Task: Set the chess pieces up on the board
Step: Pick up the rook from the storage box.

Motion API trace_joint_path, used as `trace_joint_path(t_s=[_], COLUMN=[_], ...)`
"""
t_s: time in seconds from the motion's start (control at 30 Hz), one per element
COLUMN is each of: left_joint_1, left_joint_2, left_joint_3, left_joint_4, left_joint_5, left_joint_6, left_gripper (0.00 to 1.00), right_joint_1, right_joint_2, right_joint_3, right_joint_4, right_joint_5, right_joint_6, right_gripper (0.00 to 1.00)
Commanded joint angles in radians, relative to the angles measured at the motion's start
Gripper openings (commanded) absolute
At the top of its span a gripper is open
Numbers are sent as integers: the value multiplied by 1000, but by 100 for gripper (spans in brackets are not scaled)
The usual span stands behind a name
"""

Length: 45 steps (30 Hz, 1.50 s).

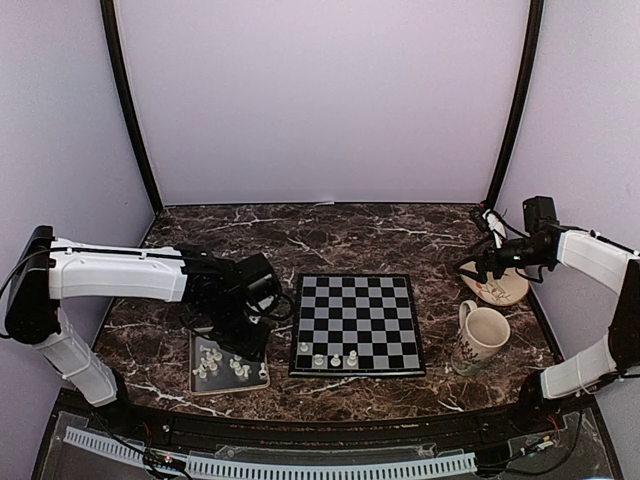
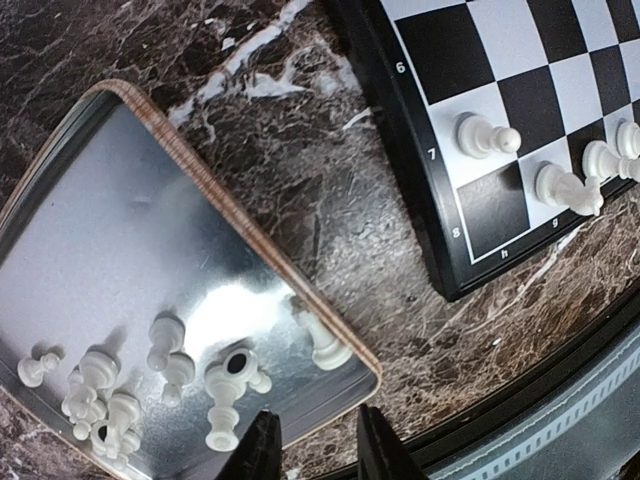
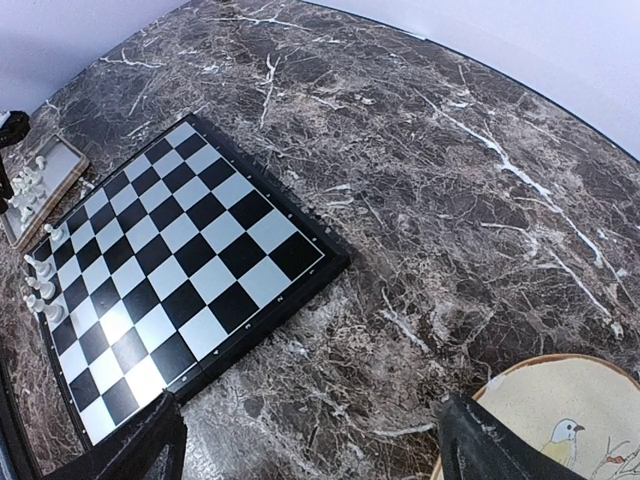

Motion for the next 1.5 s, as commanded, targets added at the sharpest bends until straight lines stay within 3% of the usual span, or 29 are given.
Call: trace_joint_path(t_s=[0.0, 0.7, 1.23, 1.47], left_joint_1=[-7, -13, -17, -17], left_joint_2=[25, 156, 75, 110], left_joint_3=[-6, 8, -17, -29], left_joint_4=[46, 37, 39, 62], left_joint_5=[49, 38, 1, 23], left_joint_6=[-12, 16, -29, -30], left_gripper=[28, 25, 24, 22], right_joint_1=[9, 14, 18, 20], right_joint_2=[-12, 9, 11, 11], right_joint_3=[26, 35, 37, 37], right_joint_4=[2, -18, -25, -27], right_joint_5=[5, 3, 2, 2], right_joint_6=[-11, -27, -29, -29], right_gripper=[87, 87, 87, 87])
